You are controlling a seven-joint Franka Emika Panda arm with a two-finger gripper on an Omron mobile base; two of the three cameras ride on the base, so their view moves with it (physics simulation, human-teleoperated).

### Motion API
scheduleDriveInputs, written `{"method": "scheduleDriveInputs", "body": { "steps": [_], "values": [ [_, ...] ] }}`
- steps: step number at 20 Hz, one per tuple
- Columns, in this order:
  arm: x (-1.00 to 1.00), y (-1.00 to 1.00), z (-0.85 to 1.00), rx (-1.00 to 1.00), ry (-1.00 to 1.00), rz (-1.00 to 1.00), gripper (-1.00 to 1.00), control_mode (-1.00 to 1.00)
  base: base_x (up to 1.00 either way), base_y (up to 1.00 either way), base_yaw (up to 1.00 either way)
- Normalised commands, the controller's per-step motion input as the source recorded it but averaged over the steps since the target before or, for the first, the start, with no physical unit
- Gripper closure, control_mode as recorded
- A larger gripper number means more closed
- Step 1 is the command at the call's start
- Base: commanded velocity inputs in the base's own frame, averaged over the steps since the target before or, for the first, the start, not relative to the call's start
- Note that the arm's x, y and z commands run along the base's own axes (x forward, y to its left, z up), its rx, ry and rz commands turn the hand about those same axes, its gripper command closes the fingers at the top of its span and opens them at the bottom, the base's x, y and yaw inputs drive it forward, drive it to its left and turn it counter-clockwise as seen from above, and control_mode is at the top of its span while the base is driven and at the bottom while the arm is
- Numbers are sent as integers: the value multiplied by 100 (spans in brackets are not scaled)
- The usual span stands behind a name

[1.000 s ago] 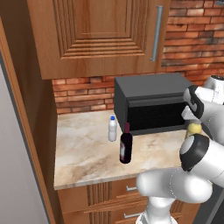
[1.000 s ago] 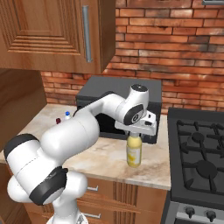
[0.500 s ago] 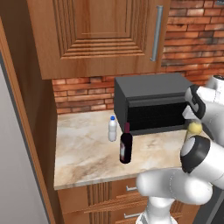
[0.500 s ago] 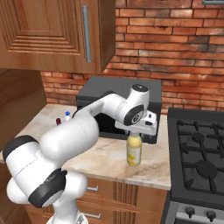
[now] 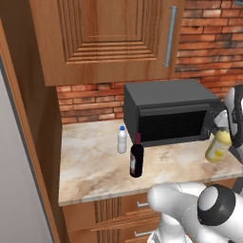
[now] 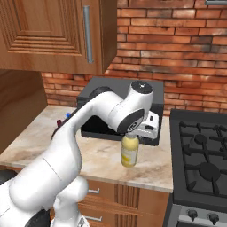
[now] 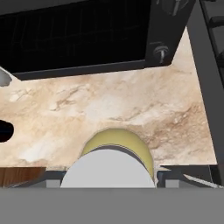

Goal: Place the drinks on the dining counter in a tight cluster.

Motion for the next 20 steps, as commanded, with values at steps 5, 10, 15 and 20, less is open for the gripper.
{"method": "scheduleDriveInputs", "body": {
  "steps": [5, 10, 15, 20],
  "values": [
    [-71, 40, 55, 6, -11, 4, 100, -100, 0, 0, 0],
    [-53, 53, 50, 3, -3, 4, 100, -100, 0, 0, 0],
    [-25, 42, 44, 0, -2, 2, 100, -100, 0, 0, 0],
    [-3, 26, 7, -1, 0, 0, 100, -100, 0, 0, 0]
  ]
}}
